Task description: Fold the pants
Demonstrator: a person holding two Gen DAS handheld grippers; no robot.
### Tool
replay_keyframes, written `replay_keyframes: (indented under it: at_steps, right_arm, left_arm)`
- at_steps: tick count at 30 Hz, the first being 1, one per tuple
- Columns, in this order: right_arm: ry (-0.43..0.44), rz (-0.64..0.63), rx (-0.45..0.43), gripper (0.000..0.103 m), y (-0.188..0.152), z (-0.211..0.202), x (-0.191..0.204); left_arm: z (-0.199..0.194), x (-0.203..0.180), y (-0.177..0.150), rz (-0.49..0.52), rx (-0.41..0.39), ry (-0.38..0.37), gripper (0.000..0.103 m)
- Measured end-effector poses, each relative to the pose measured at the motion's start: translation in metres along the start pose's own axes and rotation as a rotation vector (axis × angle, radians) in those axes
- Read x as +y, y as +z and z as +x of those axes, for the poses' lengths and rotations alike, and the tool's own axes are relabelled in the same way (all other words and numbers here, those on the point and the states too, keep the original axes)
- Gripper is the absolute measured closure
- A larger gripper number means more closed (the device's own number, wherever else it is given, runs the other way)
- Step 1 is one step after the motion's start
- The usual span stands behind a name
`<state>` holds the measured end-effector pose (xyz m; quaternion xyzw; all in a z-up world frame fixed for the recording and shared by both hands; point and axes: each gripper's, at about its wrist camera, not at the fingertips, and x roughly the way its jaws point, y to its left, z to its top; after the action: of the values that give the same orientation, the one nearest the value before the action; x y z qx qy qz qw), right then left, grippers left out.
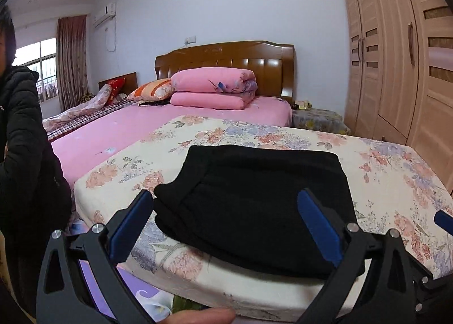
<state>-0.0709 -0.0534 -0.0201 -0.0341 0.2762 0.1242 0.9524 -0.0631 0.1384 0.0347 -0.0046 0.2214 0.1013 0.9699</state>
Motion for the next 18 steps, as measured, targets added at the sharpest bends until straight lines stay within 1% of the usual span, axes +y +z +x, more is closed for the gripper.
replay_keyframes:
  at_steps: [4, 15, 18]
  right_arm:
    - [-0.014, 0.009, -0.017, 0.004, 0.001, -0.001, -0.003]
    - [-0.017, 0.011, -0.008, 0.004, -0.001, 0.001, 0.0]
    - [-0.02, 0.011, -0.008, 0.004, -0.001, 0.001, 0.0]
  left_arm:
    - [0.001, -0.001, -0.002, 0.01, -0.004, -0.011, 0.001]
    - [0.004, -0.006, -0.014, 0.043, 0.014, -0.041, 0.001]
    - [0.003, -0.007, -0.016, 0.046, 0.012, -0.037, 0.001]
